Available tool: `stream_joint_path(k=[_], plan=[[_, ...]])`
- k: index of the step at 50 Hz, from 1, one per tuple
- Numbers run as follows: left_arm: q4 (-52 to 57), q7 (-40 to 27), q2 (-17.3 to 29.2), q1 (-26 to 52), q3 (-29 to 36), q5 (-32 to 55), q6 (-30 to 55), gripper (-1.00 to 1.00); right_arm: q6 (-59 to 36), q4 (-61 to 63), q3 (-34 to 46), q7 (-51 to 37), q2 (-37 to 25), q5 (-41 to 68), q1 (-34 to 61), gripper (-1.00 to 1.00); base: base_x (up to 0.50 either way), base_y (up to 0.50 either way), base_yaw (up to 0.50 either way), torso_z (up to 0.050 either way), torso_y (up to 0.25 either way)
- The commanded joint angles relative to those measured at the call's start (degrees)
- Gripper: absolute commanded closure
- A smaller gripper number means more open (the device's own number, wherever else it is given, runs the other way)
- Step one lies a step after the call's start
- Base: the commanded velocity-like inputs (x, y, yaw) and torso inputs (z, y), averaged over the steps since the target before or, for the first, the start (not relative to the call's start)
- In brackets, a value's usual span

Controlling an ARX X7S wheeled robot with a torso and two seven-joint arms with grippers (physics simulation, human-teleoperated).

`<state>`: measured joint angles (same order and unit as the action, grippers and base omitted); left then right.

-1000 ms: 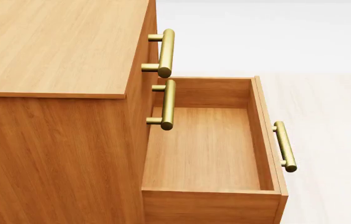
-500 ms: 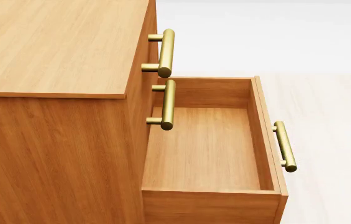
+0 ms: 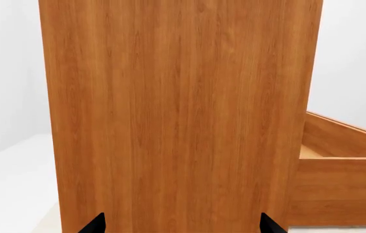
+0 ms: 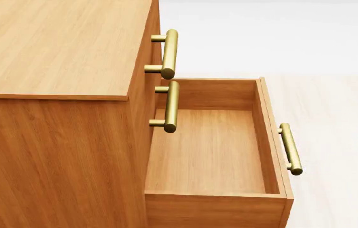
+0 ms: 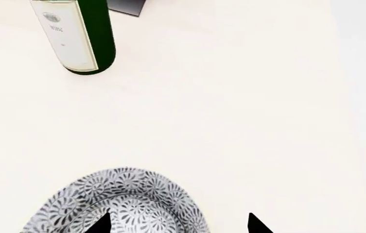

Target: Put the bowl in the bottom drawer of the cabinet and close it.

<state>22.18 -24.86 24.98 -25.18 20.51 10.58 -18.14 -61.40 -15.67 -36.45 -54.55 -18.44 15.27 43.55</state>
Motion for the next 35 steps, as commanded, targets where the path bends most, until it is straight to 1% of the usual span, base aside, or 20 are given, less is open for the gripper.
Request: stream_joint_path(k=[1, 16, 35], plan=[[0.5, -0.3, 0.3, -0.1, 0.1, 0.2, 0.2, -1.00, 0.4, -2.3, -1.2, 0.2, 0.1, 0.4, 0.1, -1.00, 0.00, 0.00, 0.00, 0.000, 0.000], [-0.4, -0.2, 0.4, 0.3, 0.1, 0.4, -0.4, -1.00, 1.6, -5.5, -3.9, -0.4, 0.0, 0.8, 0.3, -1.00, 0.00, 0.00, 0.00, 0.000, 0.000], [-0.2, -0.7, 0.4, 0.1, 0.5, 0.0, -0.5, -1.00, 1.6, -7.3, -4.8, 0.3, -0.2, 1.4, 0.2, -1.00, 0.00, 0.00, 0.00, 0.000, 0.000]])
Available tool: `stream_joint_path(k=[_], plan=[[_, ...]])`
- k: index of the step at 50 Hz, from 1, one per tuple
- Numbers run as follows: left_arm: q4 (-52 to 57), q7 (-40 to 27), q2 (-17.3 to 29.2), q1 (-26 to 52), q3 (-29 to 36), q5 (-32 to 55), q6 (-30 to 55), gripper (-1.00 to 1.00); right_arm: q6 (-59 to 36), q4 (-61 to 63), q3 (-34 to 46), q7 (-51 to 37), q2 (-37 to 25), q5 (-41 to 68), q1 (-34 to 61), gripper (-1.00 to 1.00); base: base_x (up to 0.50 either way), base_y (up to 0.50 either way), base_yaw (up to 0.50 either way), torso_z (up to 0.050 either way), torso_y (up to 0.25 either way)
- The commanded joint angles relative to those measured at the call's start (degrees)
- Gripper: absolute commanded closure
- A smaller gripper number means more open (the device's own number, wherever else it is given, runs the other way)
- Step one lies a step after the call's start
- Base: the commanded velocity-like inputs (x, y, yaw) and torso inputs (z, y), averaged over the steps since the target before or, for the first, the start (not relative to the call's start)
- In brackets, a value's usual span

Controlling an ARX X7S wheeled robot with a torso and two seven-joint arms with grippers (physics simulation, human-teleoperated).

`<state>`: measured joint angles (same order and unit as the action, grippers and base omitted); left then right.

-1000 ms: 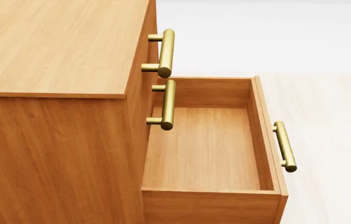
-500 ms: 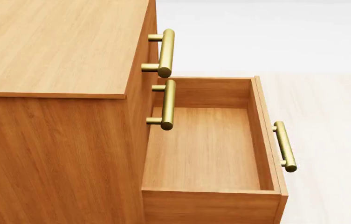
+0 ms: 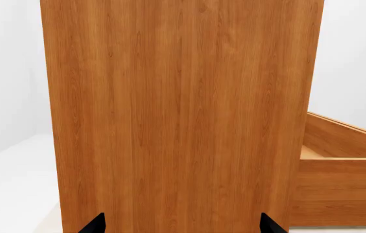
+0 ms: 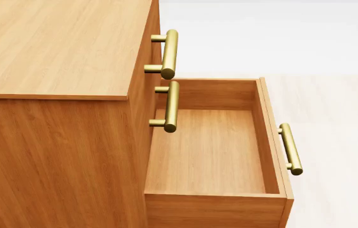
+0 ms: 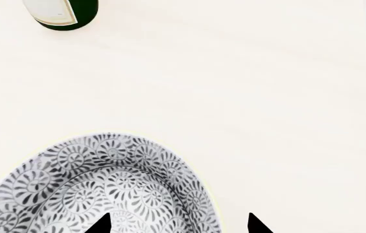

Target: Put the bowl in the bottom drawer of the cabinet and close it.

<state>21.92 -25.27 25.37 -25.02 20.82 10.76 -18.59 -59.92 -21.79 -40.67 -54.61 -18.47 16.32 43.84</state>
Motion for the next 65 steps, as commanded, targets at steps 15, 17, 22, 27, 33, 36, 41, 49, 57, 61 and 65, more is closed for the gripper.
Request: stream_joint_path(k=[15, 17, 22, 27, 33, 36, 41, 49, 57, 61, 65], plan=[[0.3, -0.6, 0.2, 0.0, 0.4, -0.4, 0.1, -1.00, -0.8, -3.6, -2.2, 1.5, -0.2, 1.8, 0.6, -1.00, 0.00, 0.00, 0.00, 0.000, 0.000], [0.2, -0.6, 0.2, 0.0, 0.4, -0.3, 0.1, -1.00, -0.9, -3.6, -2.4, 1.6, -0.2, 2.0, 0.8, -1.00, 0.00, 0.00, 0.00, 0.000, 0.000], [-0.2, -0.6, 0.2, 0.1, 0.5, -0.4, -0.2, -1.00, -0.7, -3.8, -2.4, 1.7, -0.2, 2.0, 0.8, -1.00, 0.00, 0.00, 0.00, 0.000, 0.000], [-0.5, -0.5, 0.2, 0.3, 0.5, -0.3, -0.4, -1.00, -1.2, 0.6, 2.1, 4.9, -0.2, 2.3, -0.1, 1.00, 0.00, 0.00, 0.00, 0.000, 0.000], [-0.6, -0.6, 0.3, 0.3, 0.6, -0.3, -0.6, -1.00, 0.4, 3.8, 5.4, 8.0, -0.2, 2.6, -1.1, 1.00, 0.00, 0.00, 0.00, 0.000, 0.000], [-0.4, -0.6, 0.4, 0.1, 0.5, -0.1, -0.6, -1.00, 0.4, 6.0, 8.0, 8.7, -0.7, 1.9, -1.7, 1.00, 0.00, 0.00, 0.00, 0.000, 0.000], [-0.7, -0.6, 0.4, 0.3, 0.6, -0.1, -0.8, -1.00, 1.7, 8.9, 11.1, 9.9, -1.1, 1.2, -2.4, 1.00, 0.00, 0.00, 0.00, 0.000, 0.000], [-0.7, -0.7, 0.5, 0.3, 0.8, -0.1, -0.8, -1.00, 3.6, 12.3, 14.5, 12.6, -1.7, 1.3, -2.6, 1.00, 0.00, 0.00, 0.00, 0.000, 0.000], [0.0, -1.0, 0.7, 0.2, 0.8, -0.1, -0.4, -1.00, 3.9, 13.8, 20.3, 14.5, -3.1, 0.2, -0.2, 1.00, 0.00, 0.00, 0.00, 0.000, 0.000], [-0.1, -1.0, 0.7, 0.3, 0.8, 0.1, -0.4, -1.00, 3.7, 14.0, 22.9, 16.4, -3.7, 0.5, 1.9, 1.00, 0.00, 0.00, 0.00, 0.000, 0.000], [0.1, -1.1, 0.8, 0.2, 0.8, 0.0, -0.4, -1.00, 3.8, 13.1, 25.8, 17.1, -4.3, -0.3, 4.8, 1.00, 0.00, 0.00, 0.00, 0.000, 0.000]])
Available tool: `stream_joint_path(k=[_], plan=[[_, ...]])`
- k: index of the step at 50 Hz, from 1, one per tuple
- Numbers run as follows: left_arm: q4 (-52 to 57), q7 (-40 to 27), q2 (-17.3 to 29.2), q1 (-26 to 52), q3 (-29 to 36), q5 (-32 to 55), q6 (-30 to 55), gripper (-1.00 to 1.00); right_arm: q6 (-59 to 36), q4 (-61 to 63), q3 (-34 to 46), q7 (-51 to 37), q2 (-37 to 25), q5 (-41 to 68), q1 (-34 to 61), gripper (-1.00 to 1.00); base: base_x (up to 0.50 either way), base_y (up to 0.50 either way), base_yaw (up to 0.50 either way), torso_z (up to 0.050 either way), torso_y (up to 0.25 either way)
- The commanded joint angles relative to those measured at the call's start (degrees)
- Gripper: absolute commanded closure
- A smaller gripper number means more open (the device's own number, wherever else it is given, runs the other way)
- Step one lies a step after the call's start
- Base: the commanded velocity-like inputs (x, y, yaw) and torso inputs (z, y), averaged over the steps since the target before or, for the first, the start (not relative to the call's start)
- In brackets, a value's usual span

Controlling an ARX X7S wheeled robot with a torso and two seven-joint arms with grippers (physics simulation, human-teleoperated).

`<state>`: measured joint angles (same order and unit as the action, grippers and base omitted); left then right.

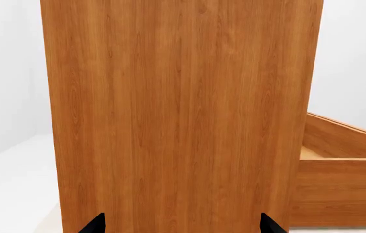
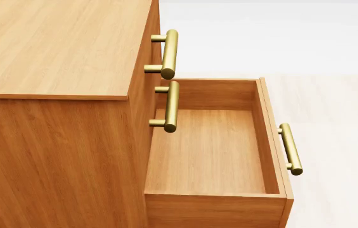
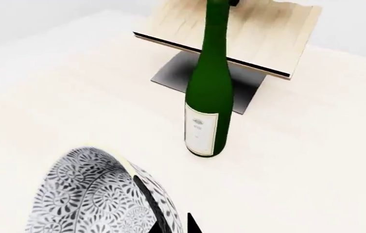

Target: Put the bowl in the bottom drawer of the cabinet and close it.

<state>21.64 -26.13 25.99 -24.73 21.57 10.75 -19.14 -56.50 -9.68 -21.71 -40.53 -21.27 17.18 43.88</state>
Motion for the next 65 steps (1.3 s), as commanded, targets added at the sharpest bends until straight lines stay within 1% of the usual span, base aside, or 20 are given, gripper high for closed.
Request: stream_joint_path(k=[1, 6, 7, 10, 13, 20, 25, 30, 39, 43, 51, 54, 58, 65], plan=[[0.4, -0.3, 0.2, -0.1, 0.1, 0.0, 0.2, -1.00, 0.4, 0.7, 7.2, 3.3, -1.7, -1.2, 5.2, 1.00, 0.00, 0.00, 0.00, 0.000, 0.000], [0.0, -0.3, 0.1, -0.1, 0.2, -0.1, -0.3, -1.00, 0.8, -1.2, 9.5, 4.4, -1.9, -1.4, 8.3, 1.00, 0.00, 0.00, 0.00, 0.000, 0.000], [0.6, -0.4, 0.3, -0.3, 0.2, -0.1, 0.1, -1.00, 1.5, -1.6, 11.3, 5.8, -2.3, -1.5, 9.1, 1.00, 0.00, 0.00, 0.00, 0.000, 0.000], [0.7, -0.5, 0.3, -0.3, 0.3, -0.2, 0.2, -1.00, 1.2, -3.0, 11.3, 5.6, -2.0, -1.5, 10.7, 1.00, 0.00, 0.00, 0.00, 0.000, 0.000], [0.9, -0.6, 0.3, -0.4, 0.3, -0.3, 0.3, -1.00, 2.5, -5.2, 13.8, 6.9, -2.3, -2.2, 13.2, 1.00, 0.00, 0.00, 0.00, 0.000, 0.000], [1.1, -0.8, 0.4, -0.4, 0.4, -0.3, 0.4, -1.00, 1.6, -7.5, 16.3, 8.9, -2.4, -2.1, 17.5, 1.00, 0.00, 0.00, 0.00, 0.000, 0.000], [1.2, -0.9, 0.5, -0.3, 0.4, -0.3, 0.7, -1.00, 2.3, -11.8, 19.5, 11.3, -2.2, -2.5, 22.7, 1.00, 0.00, 0.00, 0.00, 0.000, 0.000], [0.9, -1.0, 0.5, -0.3, 0.5, -0.4, 0.3, -1.00, 3.5, -15.6, 21.0, 12.6, -1.7, -2.9, 25.6, 1.00, 0.00, 0.00, 0.00, 0.000, 0.000], [0.5, -1.0, 0.5, -0.3, 0.5, -0.3, -0.1, -1.00, 7.7, -27.5, 24.3, 16.6, 0.0, -3.7, 33.1, 1.00, 0.00, 0.00, 0.00, 0.000, 0.001], [0.3, -1.0, 0.6, -0.2, 0.5, -0.3, -0.3, -1.00, 11.3, -35.3, 26.6, 18.8, 1.3, -4.8, 37.3, 1.00, 0.00, 0.00, 0.00, 0.000, 0.000], [0.6, -1.2, 0.7, -0.3, 0.5, -0.2, -0.1, -1.00, 16.1, -46.2, 28.5, 21.5, 3.1, -5.8, 42.7, 1.00, 0.00, 0.00, 0.00, 0.000, 0.000], [0.7, -1.3, 0.7, -0.3, 0.6, -0.3, 0.0, -1.00, 18.4, -52.3, 29.2, 23.0, 4.0, -6.3, 45.7, 1.00, 0.00, 0.00, 0.00, 0.000, 0.000], [0.6, -1.3, 0.8, -0.2, 0.7, -0.4, 0.1, -1.00, 24.5, -64.6, 30.6, 25.3, 5.8, -7.7, 51.2, 1.00, 0.00, 0.00, 0.00, 0.000, 0.000], [0.2, -1.3, 0.7, 0.0, 0.8, -0.3, -0.2, -1.00, 22.6, -65.3, 28.9, 27.5, 7.0, -8.7, 51.6, 1.00, 0.00, 0.00, 0.00, 0.000, 0.001]])
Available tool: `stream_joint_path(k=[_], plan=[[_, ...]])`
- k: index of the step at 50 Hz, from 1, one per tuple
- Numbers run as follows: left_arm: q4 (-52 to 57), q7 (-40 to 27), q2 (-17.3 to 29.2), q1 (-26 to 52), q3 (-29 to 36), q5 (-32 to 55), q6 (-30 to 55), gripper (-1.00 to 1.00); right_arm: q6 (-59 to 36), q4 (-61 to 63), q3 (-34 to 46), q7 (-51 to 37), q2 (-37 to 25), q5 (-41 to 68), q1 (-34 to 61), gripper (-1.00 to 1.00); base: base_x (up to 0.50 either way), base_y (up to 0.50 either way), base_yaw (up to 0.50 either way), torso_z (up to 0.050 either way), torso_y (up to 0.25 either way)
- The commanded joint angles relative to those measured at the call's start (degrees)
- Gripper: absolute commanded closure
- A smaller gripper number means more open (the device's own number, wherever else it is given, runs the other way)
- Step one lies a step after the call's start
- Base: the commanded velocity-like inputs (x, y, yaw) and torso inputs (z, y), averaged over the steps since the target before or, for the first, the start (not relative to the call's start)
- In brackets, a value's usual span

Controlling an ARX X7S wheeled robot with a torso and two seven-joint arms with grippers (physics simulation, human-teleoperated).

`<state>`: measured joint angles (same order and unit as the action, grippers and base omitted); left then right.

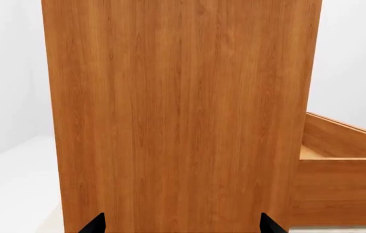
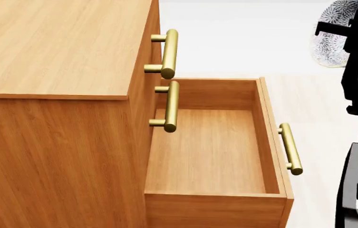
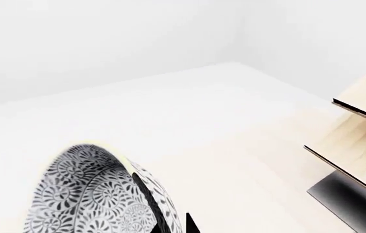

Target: Put the bowl in the bottom drawer of the cabinet and close it.

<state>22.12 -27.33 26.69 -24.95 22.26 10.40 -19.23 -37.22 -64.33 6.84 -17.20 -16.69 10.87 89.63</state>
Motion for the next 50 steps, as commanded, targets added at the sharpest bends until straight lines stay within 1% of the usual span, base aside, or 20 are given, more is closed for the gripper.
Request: stream_joint_path(k=[1, 15, 26, 50], plan=[[-0.4, -0.1, 0.0, 0.2, 0.1, 0.0, -0.2, -1.00, 3.2, -10.6, 0.0, 4.1, 2.6, -2.8, 5.8, 1.00, 0.00, 0.00, 0.00, 0.000, 0.000], [0.1, -0.4, 0.3, 0.3, 0.1, 0.3, 0.2, -1.00, 0.0, -10.6, -4.2, 7.7, 4.7, -7.8, 5.7, 1.00, 0.00, 0.00, 0.00, 0.000, 0.000], [0.6, -0.7, 0.4, 0.1, 0.3, 0.2, 0.5, -1.00, -2.5, -10.6, -6.9, 9.6, 5.8, -9.5, 5.5, 1.00, 0.00, 0.00, 0.00, 0.000, 0.001], [-0.3, -0.9, 0.5, 0.4, 0.6, 0.2, -0.2, -1.00, -4.4, -10.6, -7.6, 12.6, 8.5, -10.6, 3.0, 1.00, 0.00, 0.00, 0.00, 0.000, 0.000]])
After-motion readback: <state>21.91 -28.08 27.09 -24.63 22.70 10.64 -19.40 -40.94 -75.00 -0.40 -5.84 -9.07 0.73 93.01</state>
